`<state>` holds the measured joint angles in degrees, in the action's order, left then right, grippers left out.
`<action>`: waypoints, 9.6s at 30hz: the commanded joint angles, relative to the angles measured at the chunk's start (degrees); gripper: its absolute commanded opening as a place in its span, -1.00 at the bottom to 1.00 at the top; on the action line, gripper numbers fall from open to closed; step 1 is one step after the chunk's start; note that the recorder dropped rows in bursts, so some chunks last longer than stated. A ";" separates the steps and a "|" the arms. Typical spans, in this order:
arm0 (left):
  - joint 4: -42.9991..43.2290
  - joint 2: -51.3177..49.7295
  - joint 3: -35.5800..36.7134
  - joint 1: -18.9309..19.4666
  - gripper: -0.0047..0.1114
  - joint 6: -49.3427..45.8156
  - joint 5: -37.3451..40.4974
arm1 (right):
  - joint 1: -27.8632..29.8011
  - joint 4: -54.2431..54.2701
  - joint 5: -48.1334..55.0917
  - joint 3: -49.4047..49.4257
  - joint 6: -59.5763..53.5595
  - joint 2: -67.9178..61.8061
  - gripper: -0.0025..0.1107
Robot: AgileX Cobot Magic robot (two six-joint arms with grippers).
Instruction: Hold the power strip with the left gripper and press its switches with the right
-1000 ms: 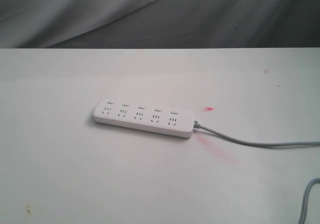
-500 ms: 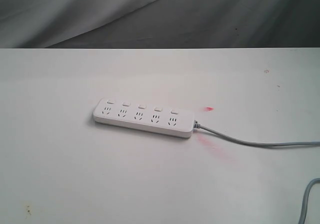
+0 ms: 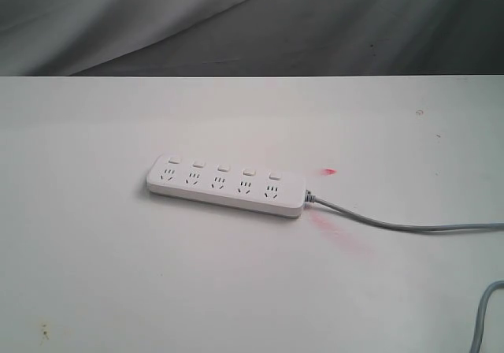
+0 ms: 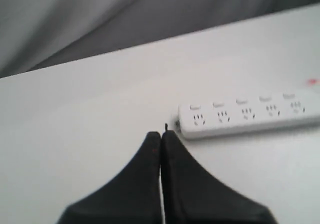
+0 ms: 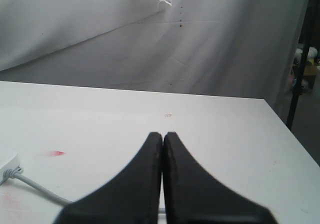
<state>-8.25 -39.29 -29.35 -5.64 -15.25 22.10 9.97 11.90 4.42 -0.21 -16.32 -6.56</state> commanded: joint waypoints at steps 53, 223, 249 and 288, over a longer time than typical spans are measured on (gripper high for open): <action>-41.79 -81.56 -51.68 7.45 0.59 -102.27 24.77 | 0.38 -0.36 -0.31 0.21 0.24 0.25 -0.96; -31.22 -95.41 -58.65 7.40 0.18 -88.69 34.86 | -27.43 38.23 35.20 -94.90 -60.36 -118.54 -0.96; -31.47 -95.39 -58.65 7.40 0.18 -88.69 34.86 | -32.86 44.00 27.96 -109.89 -66.13 -133.91 -0.10; -31.47 -95.39 -58.65 7.40 0.18 -88.69 34.86 | -33.98 40.95 26.78 -109.89 -70.87 -136.15 -0.11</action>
<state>-41.83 -132.70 -88.98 1.96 -104.69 56.75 -23.96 54.10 30.56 -109.79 -86.56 -142.09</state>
